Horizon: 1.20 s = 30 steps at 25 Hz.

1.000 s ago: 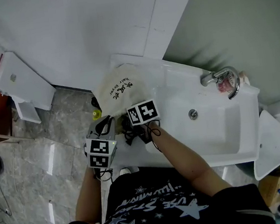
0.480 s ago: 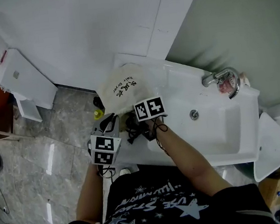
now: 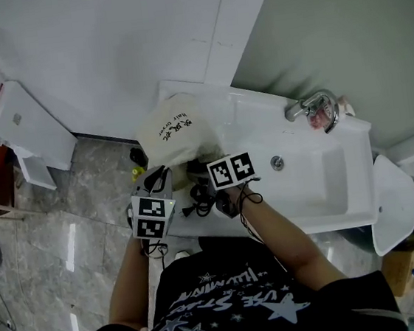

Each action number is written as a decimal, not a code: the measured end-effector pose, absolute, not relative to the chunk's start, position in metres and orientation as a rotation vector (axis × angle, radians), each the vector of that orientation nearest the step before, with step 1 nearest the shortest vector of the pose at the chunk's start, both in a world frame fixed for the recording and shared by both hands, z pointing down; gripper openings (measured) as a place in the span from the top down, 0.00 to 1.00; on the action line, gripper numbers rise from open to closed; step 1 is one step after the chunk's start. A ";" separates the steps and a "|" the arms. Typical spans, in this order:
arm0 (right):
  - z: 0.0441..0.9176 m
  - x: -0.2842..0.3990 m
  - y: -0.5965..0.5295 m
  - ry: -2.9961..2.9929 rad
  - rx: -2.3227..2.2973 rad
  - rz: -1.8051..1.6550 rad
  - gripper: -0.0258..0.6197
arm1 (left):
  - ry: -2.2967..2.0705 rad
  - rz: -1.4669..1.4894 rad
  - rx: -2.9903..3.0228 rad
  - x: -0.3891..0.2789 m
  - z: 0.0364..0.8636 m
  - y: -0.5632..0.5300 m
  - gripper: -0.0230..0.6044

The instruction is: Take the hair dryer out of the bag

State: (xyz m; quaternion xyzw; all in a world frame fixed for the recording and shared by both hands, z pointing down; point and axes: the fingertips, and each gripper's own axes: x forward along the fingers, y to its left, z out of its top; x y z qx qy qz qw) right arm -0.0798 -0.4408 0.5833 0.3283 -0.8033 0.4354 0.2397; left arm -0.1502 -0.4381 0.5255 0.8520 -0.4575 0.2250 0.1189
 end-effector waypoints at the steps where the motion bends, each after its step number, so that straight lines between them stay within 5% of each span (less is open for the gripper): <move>1: 0.581 -0.079 -0.434 -2.202 0.896 1.186 0.68 | -1.334 0.654 2.495 -0.150 0.525 -0.437 0.89; 30: 0.549 -0.100 -0.227 -2.318 0.733 1.124 0.68 | -1.195 0.629 2.580 -0.147 0.534 -0.385 0.89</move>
